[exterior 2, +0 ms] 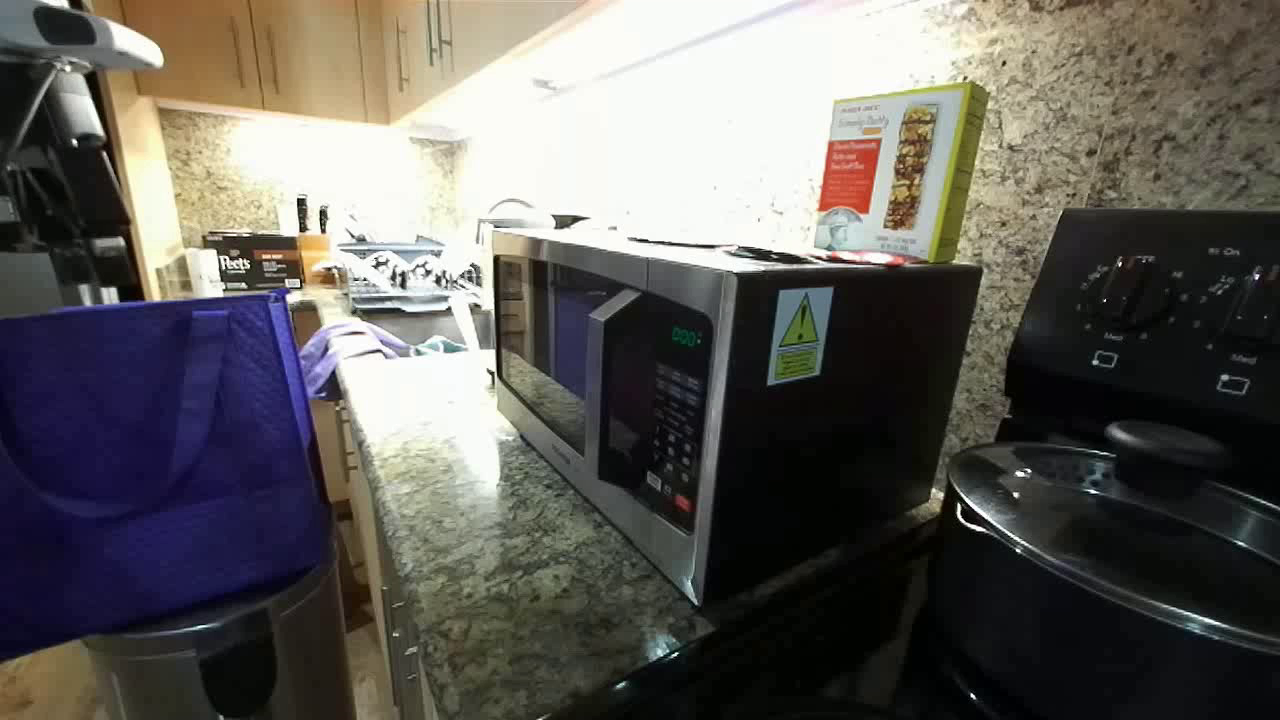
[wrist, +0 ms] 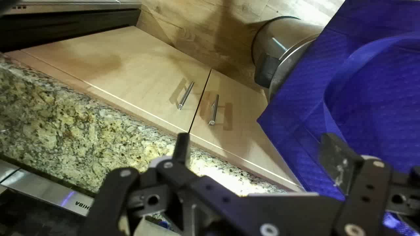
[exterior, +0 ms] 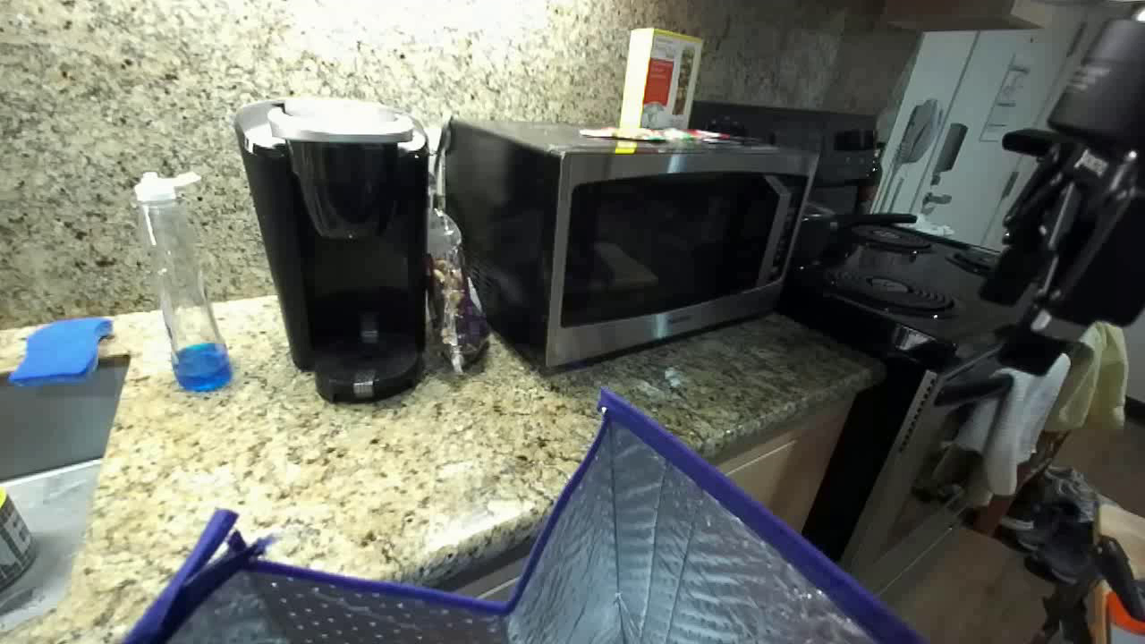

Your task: Open the microwave door

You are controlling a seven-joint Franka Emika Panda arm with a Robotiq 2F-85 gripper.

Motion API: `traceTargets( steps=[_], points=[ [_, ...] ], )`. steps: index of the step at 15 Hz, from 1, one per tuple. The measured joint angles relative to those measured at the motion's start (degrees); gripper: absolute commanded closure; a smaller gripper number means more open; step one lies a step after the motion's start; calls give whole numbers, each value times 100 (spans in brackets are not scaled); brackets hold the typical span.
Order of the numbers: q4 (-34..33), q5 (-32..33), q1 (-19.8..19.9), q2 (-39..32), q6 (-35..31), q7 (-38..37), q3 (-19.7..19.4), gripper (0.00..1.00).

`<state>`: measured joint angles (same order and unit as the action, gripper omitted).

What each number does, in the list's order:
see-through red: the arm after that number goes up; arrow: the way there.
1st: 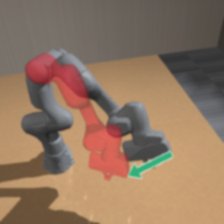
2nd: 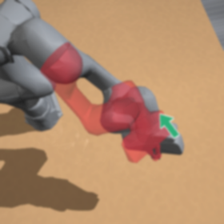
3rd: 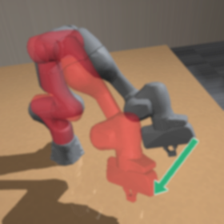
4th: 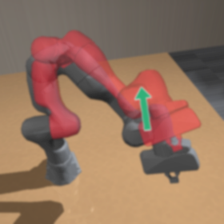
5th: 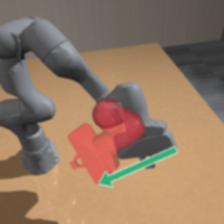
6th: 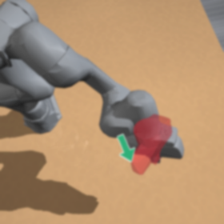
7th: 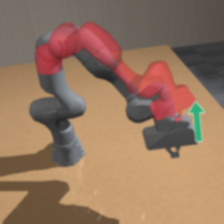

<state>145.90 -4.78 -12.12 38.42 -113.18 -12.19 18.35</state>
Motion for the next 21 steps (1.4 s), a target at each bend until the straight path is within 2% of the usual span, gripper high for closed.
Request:
traceTargets(
  steps=[5, 10, 16, 21],
  points=[
    [-9, 0, 6, 0, -4, -53, -37, 0],
    [-153, 50, 279, 17, -126, -263, -383, 0],
    [-379, 917, 1261, 30, -314, -515, -734, 0],
    [-389, 1678, 1969, -249, -1166, -655, -919, 0]
  ],
)
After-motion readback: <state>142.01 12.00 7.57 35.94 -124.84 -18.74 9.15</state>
